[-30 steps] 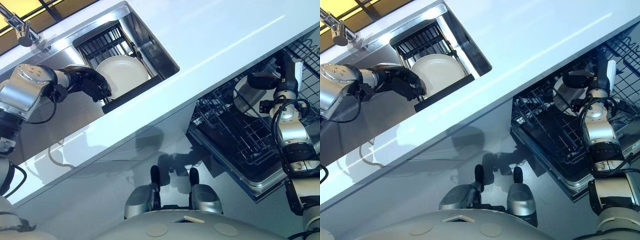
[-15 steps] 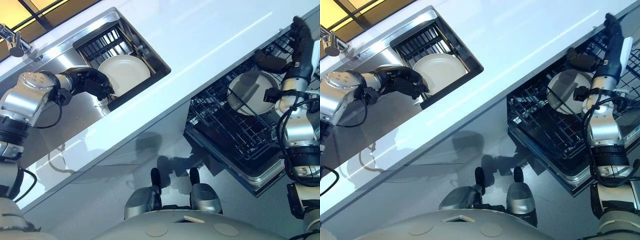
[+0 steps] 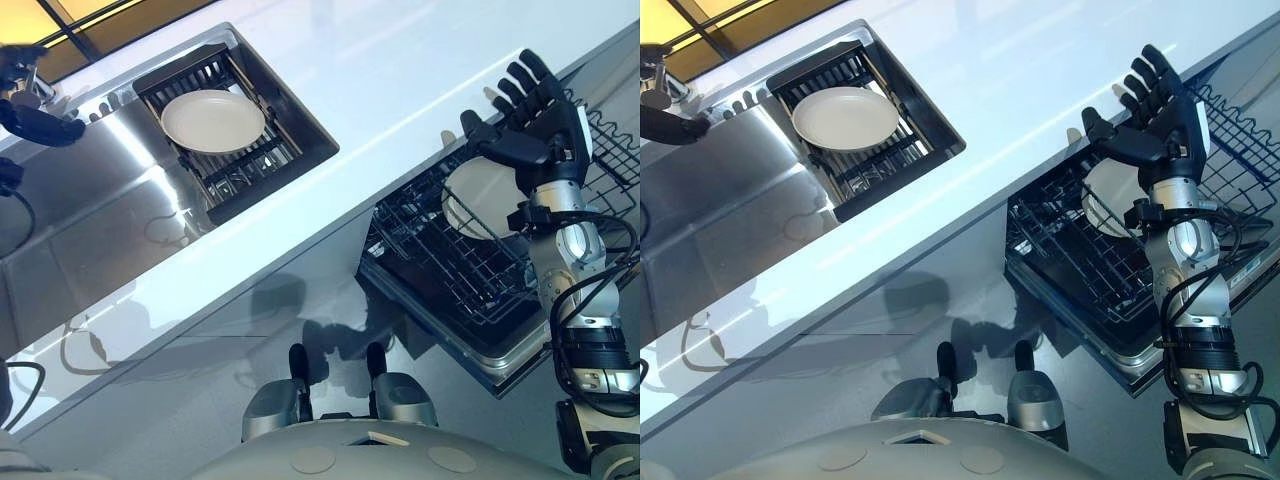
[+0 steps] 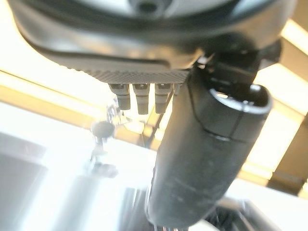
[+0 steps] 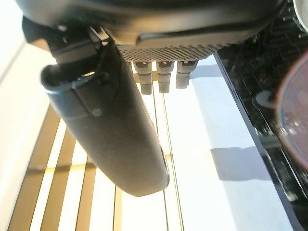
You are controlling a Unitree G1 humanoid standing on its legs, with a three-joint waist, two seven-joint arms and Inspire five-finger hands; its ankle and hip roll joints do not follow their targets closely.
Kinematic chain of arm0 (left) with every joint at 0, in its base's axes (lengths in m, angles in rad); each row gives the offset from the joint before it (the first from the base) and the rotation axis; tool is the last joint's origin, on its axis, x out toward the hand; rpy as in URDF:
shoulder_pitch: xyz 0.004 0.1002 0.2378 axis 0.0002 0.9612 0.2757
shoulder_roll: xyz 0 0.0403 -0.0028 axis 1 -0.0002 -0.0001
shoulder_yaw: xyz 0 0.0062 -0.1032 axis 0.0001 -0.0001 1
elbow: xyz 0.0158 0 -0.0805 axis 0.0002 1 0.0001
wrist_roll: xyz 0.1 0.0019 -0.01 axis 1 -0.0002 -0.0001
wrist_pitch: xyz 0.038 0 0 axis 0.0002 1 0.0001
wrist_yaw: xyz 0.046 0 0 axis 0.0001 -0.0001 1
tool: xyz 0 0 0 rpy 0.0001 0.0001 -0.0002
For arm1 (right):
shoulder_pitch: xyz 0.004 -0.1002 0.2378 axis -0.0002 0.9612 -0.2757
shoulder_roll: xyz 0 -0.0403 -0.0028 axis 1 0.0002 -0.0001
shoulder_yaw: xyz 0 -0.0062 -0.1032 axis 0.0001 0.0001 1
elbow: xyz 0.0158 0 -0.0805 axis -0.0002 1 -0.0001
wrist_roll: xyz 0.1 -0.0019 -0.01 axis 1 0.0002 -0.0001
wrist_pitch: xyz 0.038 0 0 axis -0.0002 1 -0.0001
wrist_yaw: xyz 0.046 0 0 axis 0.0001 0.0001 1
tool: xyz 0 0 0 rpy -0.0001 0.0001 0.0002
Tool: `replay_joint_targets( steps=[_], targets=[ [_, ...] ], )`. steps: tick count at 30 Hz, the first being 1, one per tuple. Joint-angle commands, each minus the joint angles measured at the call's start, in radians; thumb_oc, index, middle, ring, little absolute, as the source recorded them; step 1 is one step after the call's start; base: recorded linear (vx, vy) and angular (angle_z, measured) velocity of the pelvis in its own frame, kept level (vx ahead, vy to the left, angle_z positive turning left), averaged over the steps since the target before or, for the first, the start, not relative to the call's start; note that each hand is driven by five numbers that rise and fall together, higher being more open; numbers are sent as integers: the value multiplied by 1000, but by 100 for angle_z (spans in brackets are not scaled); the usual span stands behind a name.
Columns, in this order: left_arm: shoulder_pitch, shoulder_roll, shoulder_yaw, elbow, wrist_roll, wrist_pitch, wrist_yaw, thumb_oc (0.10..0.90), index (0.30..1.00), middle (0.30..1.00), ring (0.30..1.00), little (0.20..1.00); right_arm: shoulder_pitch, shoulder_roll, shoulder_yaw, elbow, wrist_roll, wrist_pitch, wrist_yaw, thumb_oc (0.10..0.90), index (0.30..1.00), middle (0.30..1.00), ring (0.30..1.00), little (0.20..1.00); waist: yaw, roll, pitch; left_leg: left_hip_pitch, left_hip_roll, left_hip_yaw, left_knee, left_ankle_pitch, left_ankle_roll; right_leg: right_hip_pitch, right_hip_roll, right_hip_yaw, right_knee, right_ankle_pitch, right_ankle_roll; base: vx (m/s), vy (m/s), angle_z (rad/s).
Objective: Pick up plates and place into dishwasher.
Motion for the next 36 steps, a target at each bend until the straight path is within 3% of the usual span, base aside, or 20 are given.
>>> replay_joint_targets(
  steps=[1, 7, 12, 15, 17, 21, 27, 36],
  targets=[
    [-18, 110, 28, 8, 6, -63, 64, 800, 900, 900, 900, 900, 39, -31, 55, -112, 52, 3, 100, 800, 900, 900, 900, 900, -11, 21, -154, 3, -86, 26, 25, -103, 45, -44, 74, -30, 83, -87, 20, 8, 60, -4],
    [-64, 100, -35, 44, -27, -92, 127, 800, 900, 900, 900, 900, 91, -19, 97, -134, 163, 10, 214, 800, 900, 900, 900, 900, -43, 18, -151, 11, -91, 55, 27, -116, 58, -64, 68, 0, 100, -80, 31, 6, 64, -10],
    [-147, 110, -108, 39, 65, -152, 264, 800, 900, 900, 900, 900, 109, -28, 105, -156, 179, -31, 246, 800, 900, 900, 900, 900, -73, 19, -152, 15, -96, 79, 28, -124, 63, -82, 66, 25, 121, -79, 42, 20, 71, -10],
    [-188, 115, -166, -5, 102, -206, 274, 800, 900, 900, 900, 900, 125, -40, 101, -195, 151, -49, 245, 800, 900, 900, 900, 900, -91, 19, -152, 14, -98, 97, 31, -129, 67, -98, 62, 40, 138, -79, 50, 24, 89, -22],
    [-204, 108, -192, -41, 117, -203, 259, 800, 900, 900, 900, 900, 132, -47, 101, -211, 146, -50, 250, 800, 900, 900, 900, 900, -97, 19, -151, 13, -98, 105, 33, -132, 69, -105, 60, 45, 147, -80, 53, 9, 83, -22],
    [-252, 74, -289, -101, 149, -164, 183, 800, 900, 900, 900, 900, 115, -50, 120, -217, 154, -45, 237, 800, 900, 900, 900, 900, -112, 21, -143, 18, -102, 122, 31, -138, 76, -120, 55, 58, 165, -78, 64, 4, 71, -15],
    [-285, 5, -389, -161, 155, -65, 41, 800, 900, 900, 900, 900, 99, -12, 140, -217, 106, -104, 113, 800, 900, 900, 900, 900, -128, 31, -134, 20, -105, 150, 41, -149, 86, -138, 46, 67, 196, -80, 79, 0, 62, -17],
    [-327, -65, -506, -195, 246, 36, -186, 800, 900, 900, 900, 900, 65, 23, 150, -226, 71, -81, 65, 800, 900, 900, 900, 900, -140, 43, -118, 22, -111, 155, 49, -159, 94, -148, 37, 67, 215, -70, 92, -12, 33, -5]
  ],
)
